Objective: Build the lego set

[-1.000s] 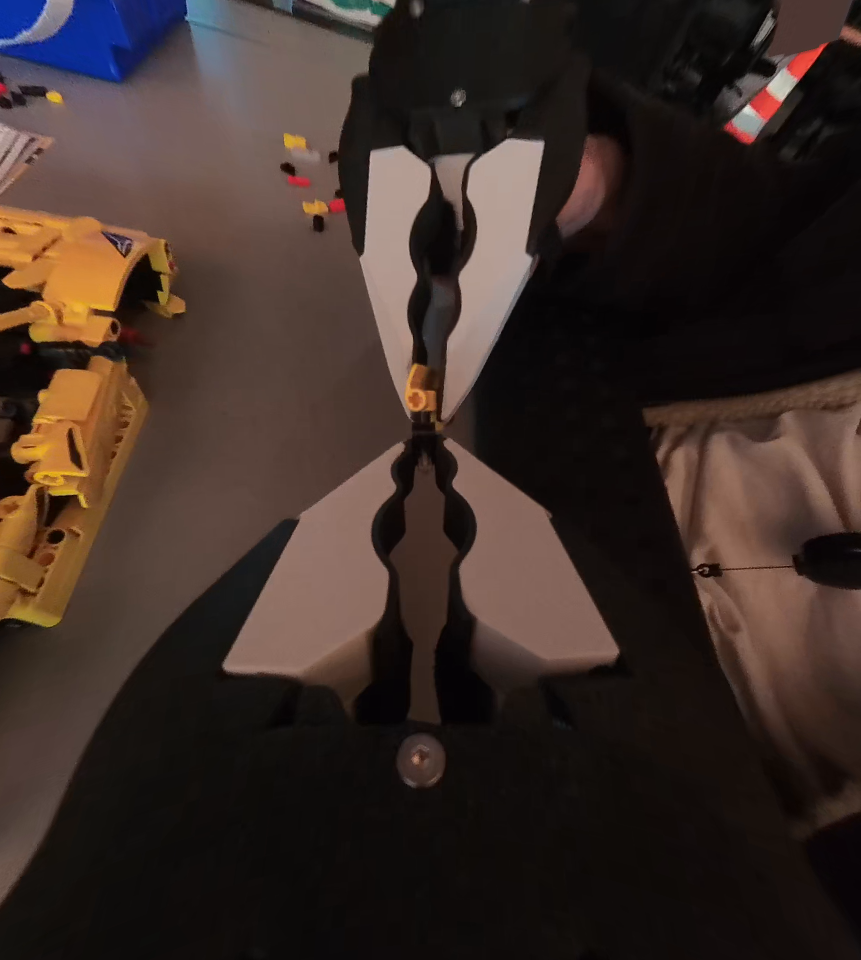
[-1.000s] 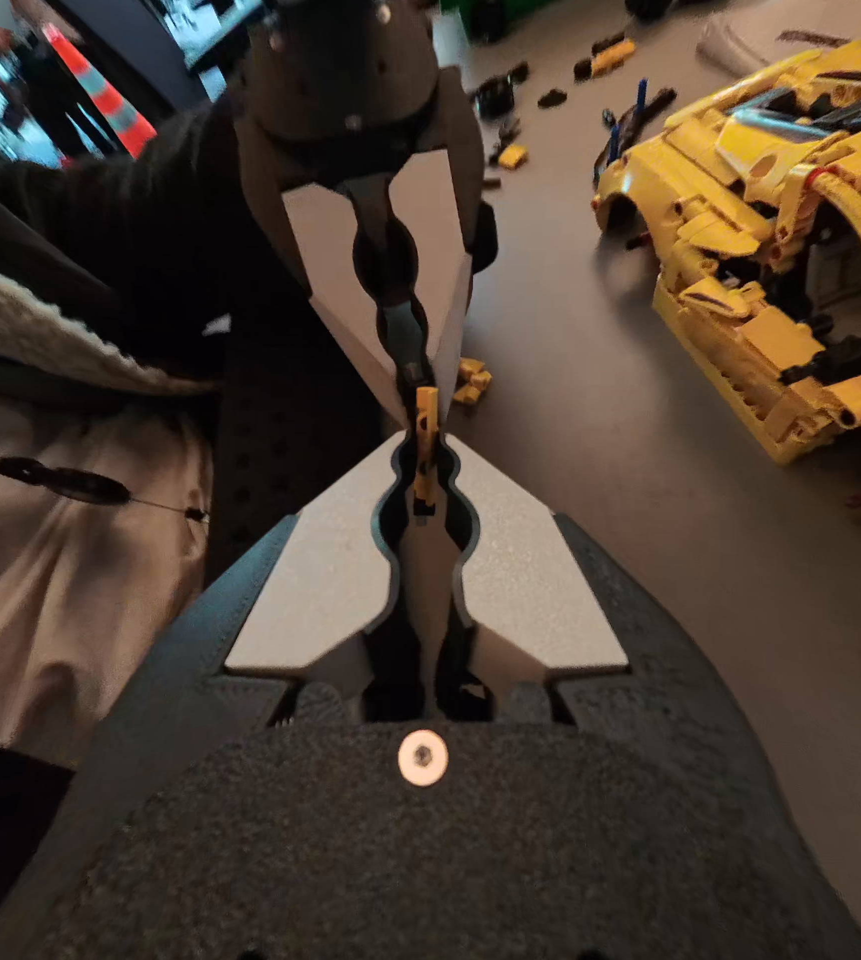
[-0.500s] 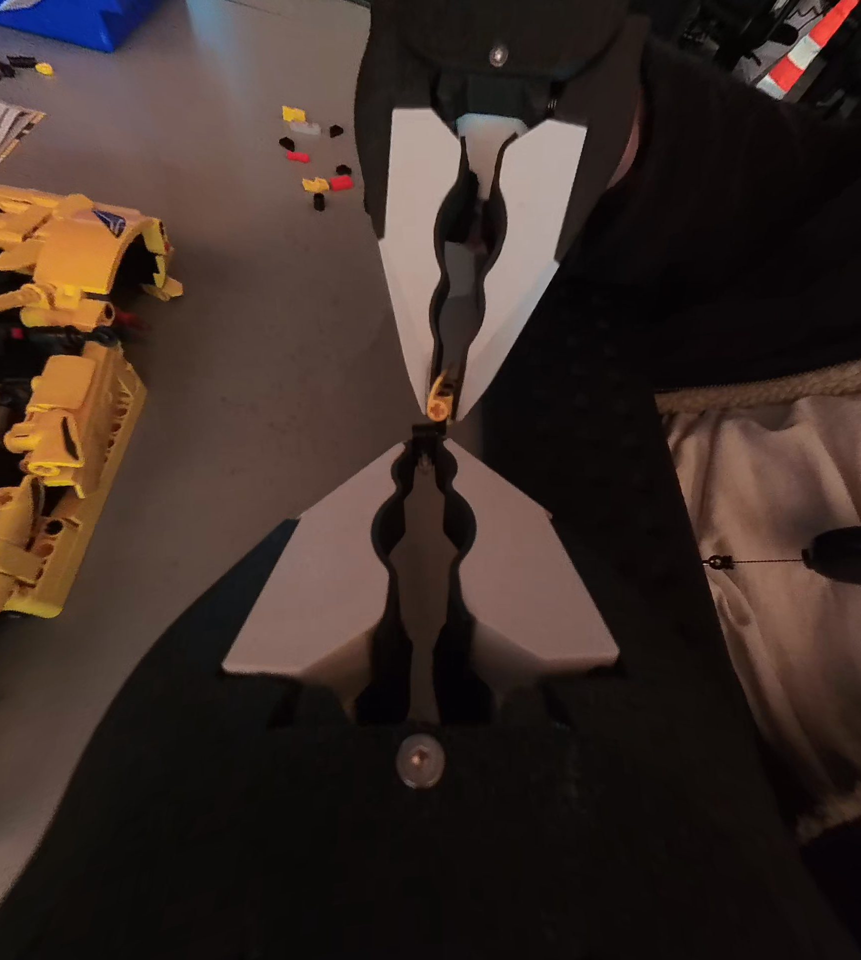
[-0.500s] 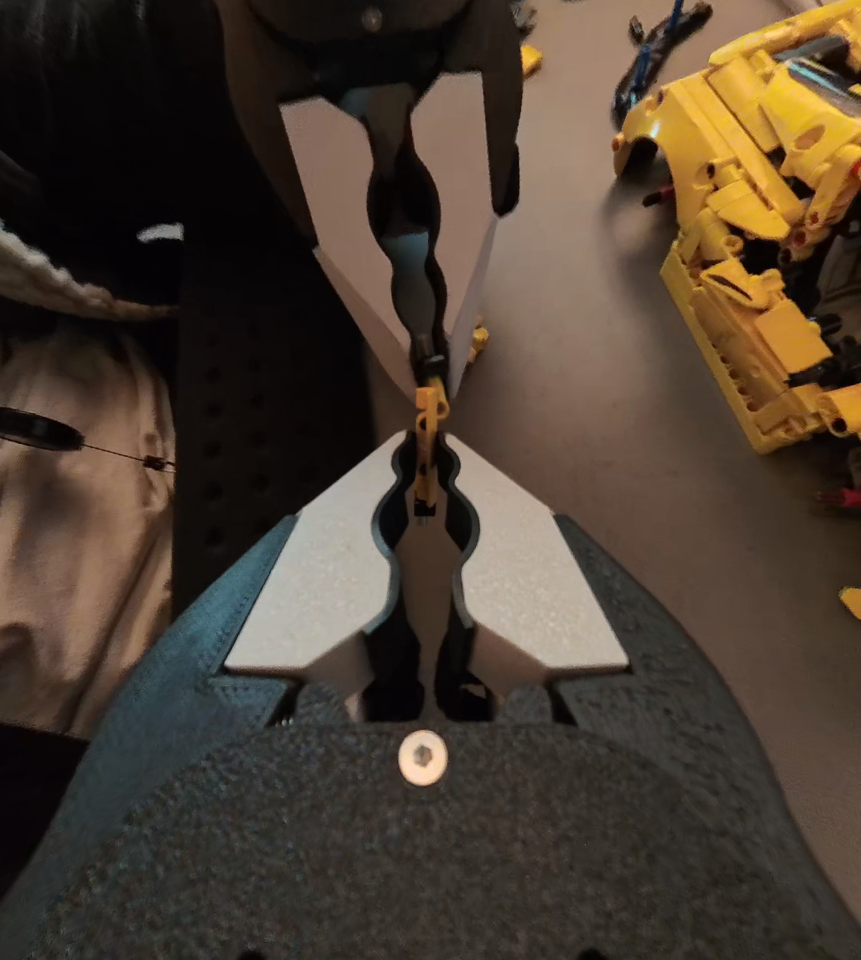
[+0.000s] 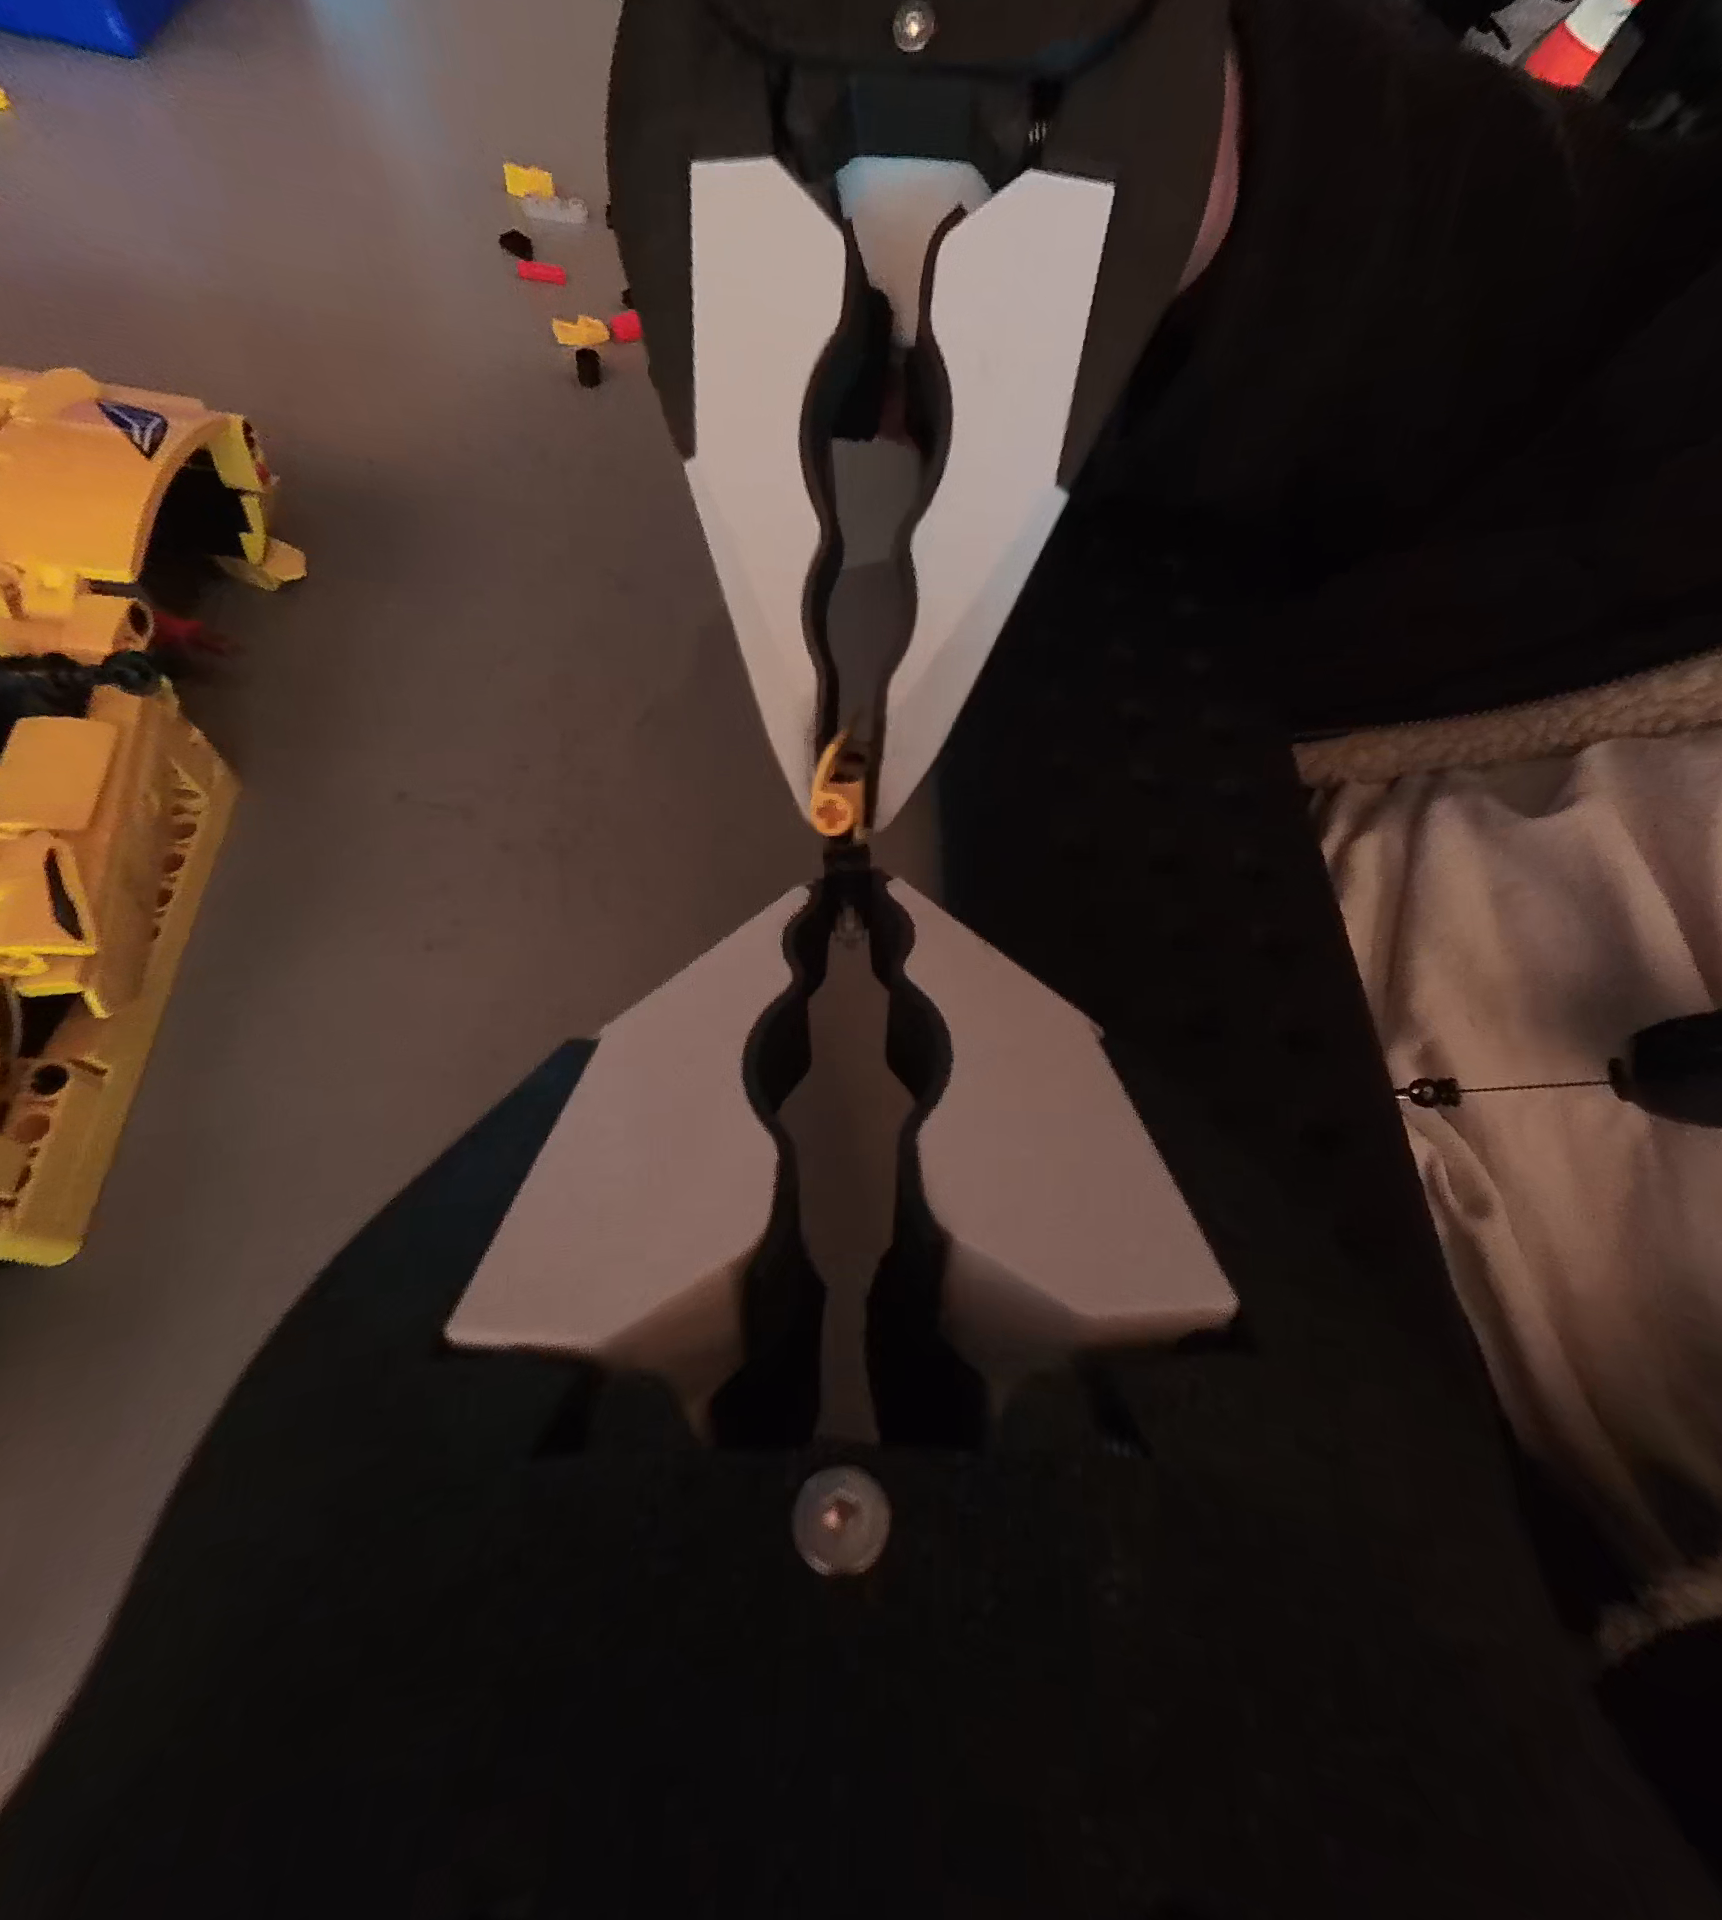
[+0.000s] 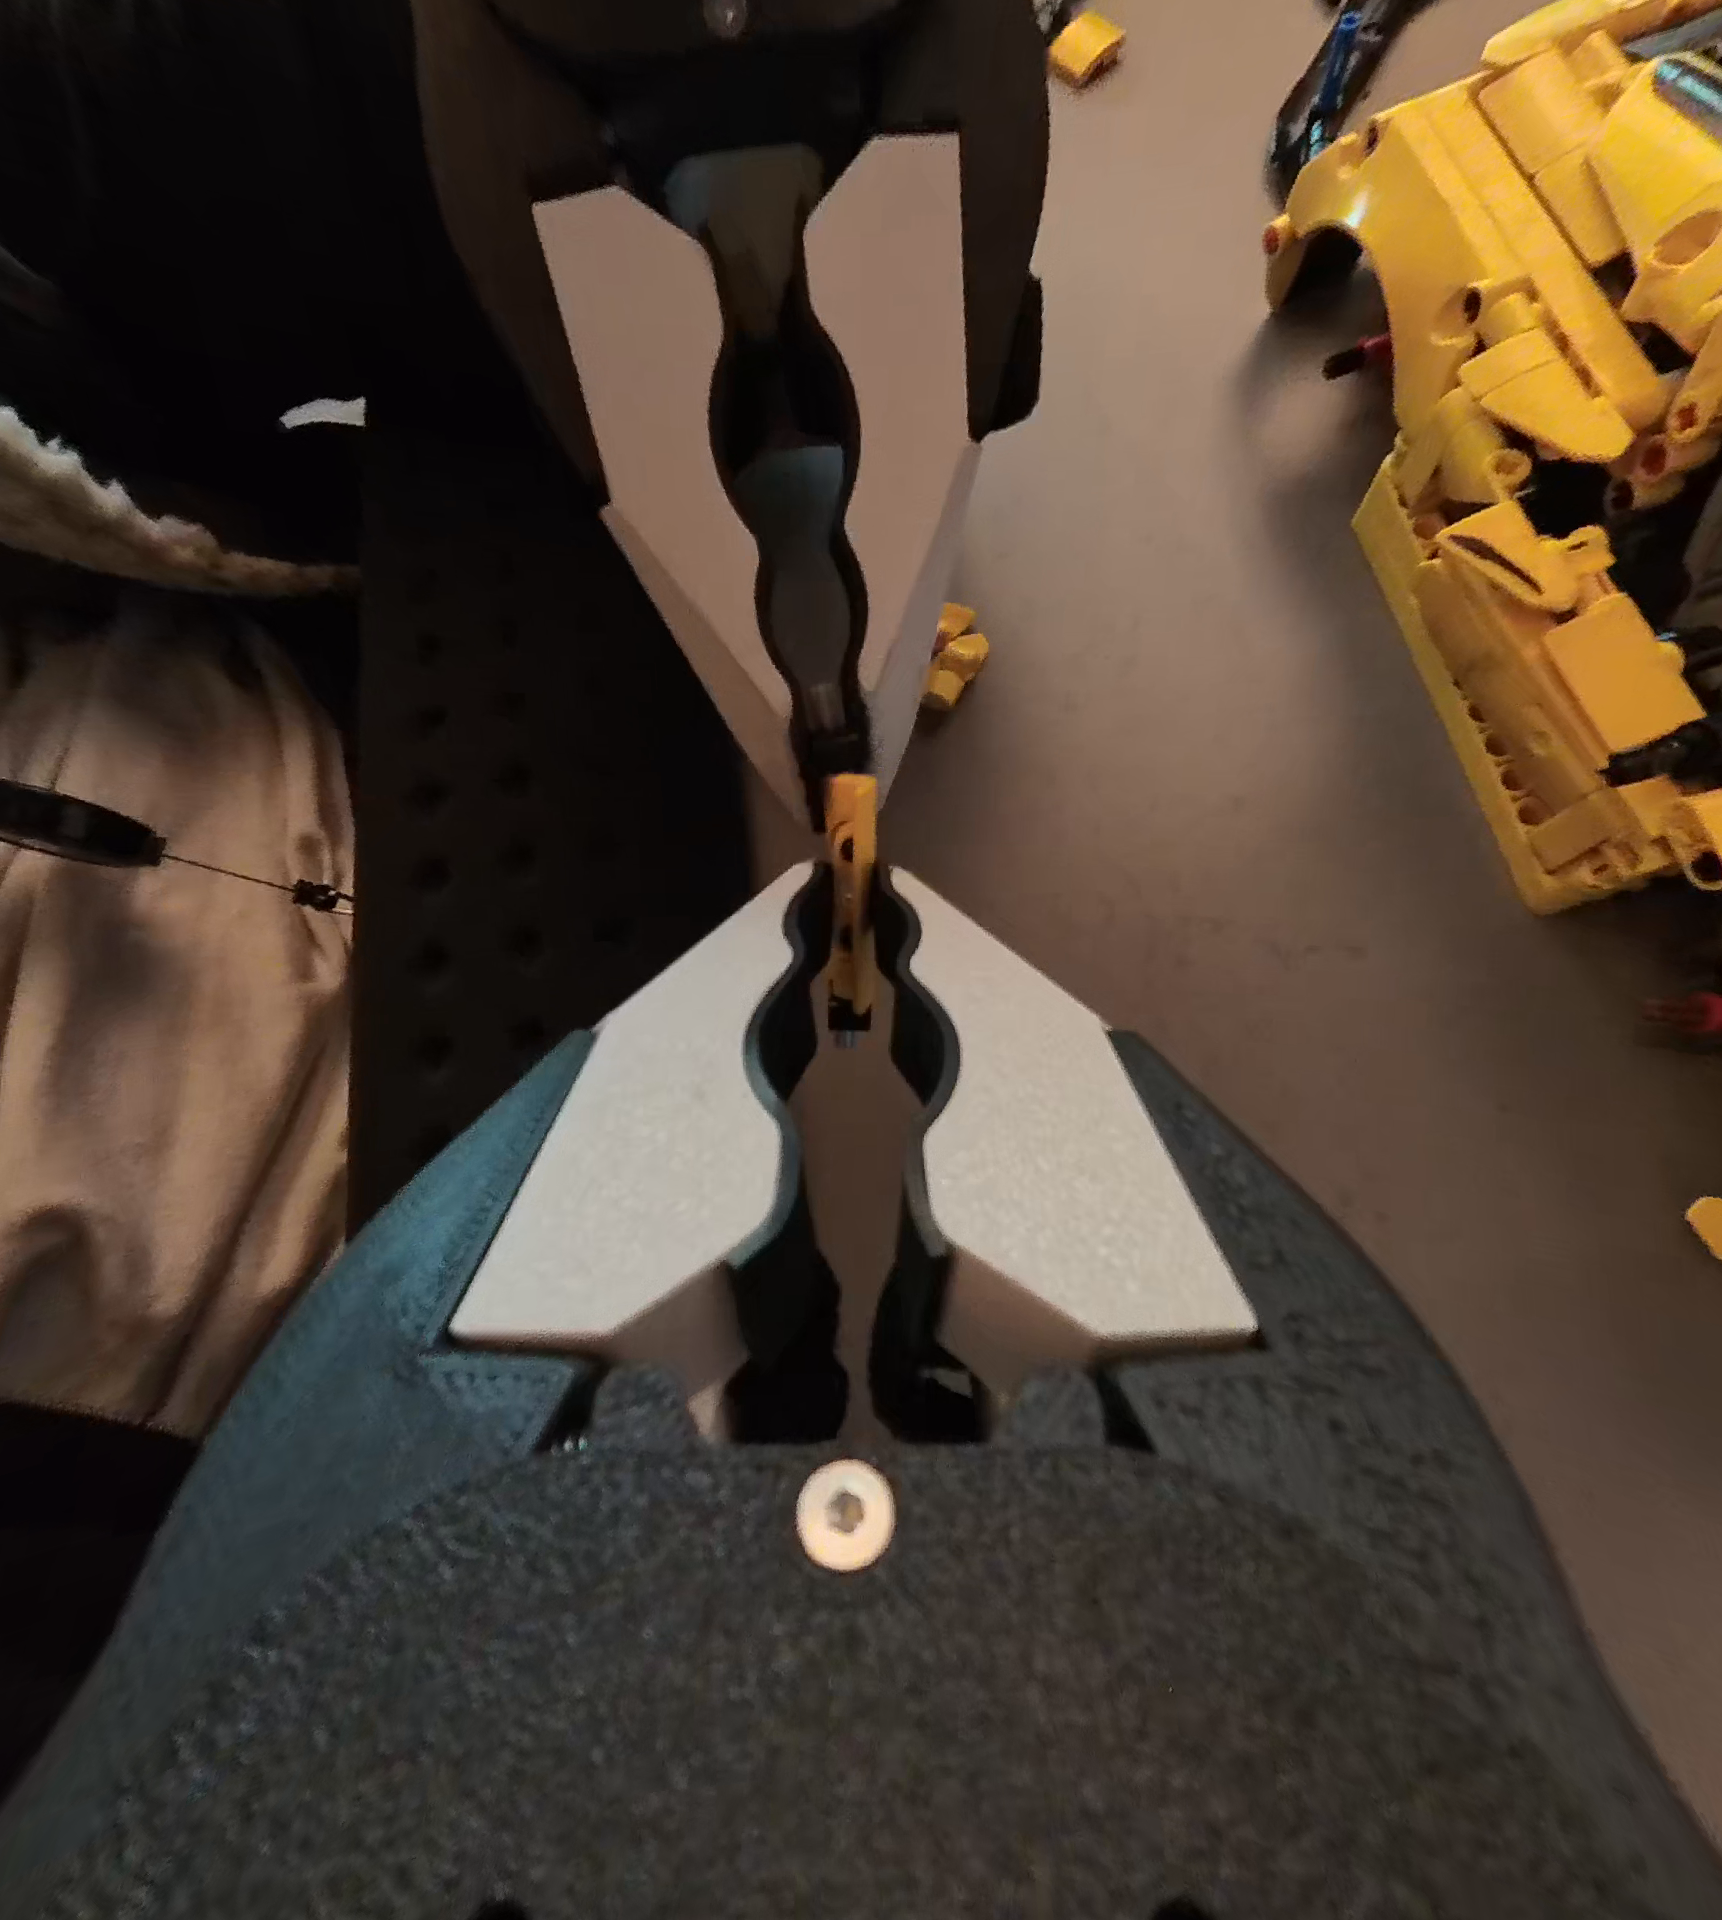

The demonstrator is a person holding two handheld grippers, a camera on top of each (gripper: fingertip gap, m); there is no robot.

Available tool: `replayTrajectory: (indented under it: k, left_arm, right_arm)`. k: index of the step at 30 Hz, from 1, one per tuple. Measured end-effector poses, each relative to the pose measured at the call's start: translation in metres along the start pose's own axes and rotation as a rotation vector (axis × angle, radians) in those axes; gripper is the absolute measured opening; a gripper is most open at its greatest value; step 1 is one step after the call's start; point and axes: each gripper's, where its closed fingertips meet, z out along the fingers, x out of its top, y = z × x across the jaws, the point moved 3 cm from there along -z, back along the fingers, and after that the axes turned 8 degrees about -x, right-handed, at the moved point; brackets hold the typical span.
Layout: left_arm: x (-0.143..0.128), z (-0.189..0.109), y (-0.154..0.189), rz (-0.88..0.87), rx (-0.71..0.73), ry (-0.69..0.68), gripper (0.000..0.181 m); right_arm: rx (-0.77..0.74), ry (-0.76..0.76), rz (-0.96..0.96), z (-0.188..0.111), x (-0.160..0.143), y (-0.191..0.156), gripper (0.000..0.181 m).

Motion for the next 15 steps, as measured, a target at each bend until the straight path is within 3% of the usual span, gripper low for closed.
replayTrajectory:
  k: [15]
  left_arm:
    - [0.0016, -0.001, 0.0, 0.005, 0.007, 0.008, 0.006]
  right_arm:
    - [-0.047, -0.128, -0.073, -0.0009, 0.0045, -0.0008, 0.008]
